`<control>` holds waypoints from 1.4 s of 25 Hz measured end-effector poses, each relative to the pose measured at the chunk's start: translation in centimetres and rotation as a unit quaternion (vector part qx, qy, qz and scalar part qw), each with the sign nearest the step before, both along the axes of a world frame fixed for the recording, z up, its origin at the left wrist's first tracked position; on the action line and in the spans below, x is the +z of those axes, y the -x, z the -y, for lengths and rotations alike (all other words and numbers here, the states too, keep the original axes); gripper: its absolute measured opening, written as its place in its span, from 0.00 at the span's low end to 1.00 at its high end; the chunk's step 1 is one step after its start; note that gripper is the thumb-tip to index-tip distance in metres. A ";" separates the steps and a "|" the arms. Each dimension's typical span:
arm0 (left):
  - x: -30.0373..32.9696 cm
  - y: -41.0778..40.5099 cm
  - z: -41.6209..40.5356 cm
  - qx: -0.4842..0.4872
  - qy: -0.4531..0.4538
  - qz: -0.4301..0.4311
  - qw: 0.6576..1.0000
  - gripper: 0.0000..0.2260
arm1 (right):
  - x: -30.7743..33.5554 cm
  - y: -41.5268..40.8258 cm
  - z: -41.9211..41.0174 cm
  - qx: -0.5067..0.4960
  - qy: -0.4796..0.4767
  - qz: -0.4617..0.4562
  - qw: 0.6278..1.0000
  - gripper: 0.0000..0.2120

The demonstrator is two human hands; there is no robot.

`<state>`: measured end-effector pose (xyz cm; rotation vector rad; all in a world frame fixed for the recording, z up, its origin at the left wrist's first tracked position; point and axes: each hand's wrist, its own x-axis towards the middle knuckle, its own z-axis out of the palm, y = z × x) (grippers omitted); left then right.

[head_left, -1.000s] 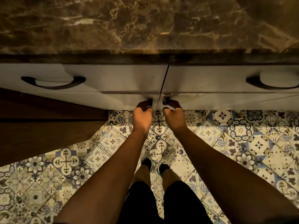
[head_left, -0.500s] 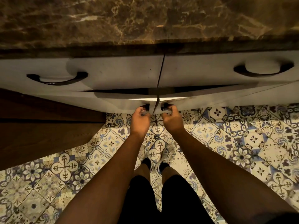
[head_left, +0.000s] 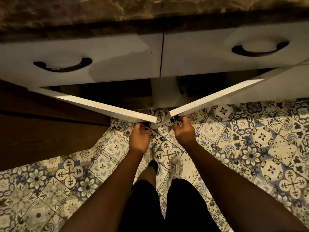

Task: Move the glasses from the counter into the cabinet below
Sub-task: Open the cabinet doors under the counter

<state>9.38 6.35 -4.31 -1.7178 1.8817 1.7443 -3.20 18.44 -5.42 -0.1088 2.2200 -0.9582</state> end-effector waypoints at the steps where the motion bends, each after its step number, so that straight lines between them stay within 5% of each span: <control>1: -0.2 -0.9 -0.5 0.004 0.006 0.005 1.000 0.07 | 0.0 -0.4 -0.7 0.002 -0.002 -0.004 1.000 0.15; 13: -0.3 -6.3 -5.2 0.012 0.095 0.013 0.995 0.29 | -1.1 -2.6 -11.4 0.075 -0.004 -0.015 0.997 0.15; 17: 0.4 -7.9 -6.2 0.065 0.166 0.054 0.982 0.27 | -1.1 -4.0 -15.1 0.078 0.001 -0.059 0.995 0.20; 23: 0.2 -11.9 -6.7 0.111 0.208 0.092 0.967 0.16 | -0.9 -6.6 -18.8 -0.063 -0.029 -0.082 0.994 0.29; 30: 0.3 -21.2 -6.9 0.227 0.130 0.101 0.960 0.23 | -1.5 -7.7 -23.0 -0.185 -0.045 -0.052 0.980 0.21; 35: 0.5 -28.1 -4.5 0.260 0.095 0.098 0.956 0.26 | -1.3 -7.8 -25.6 -0.261 -0.070 -0.118 0.955 0.13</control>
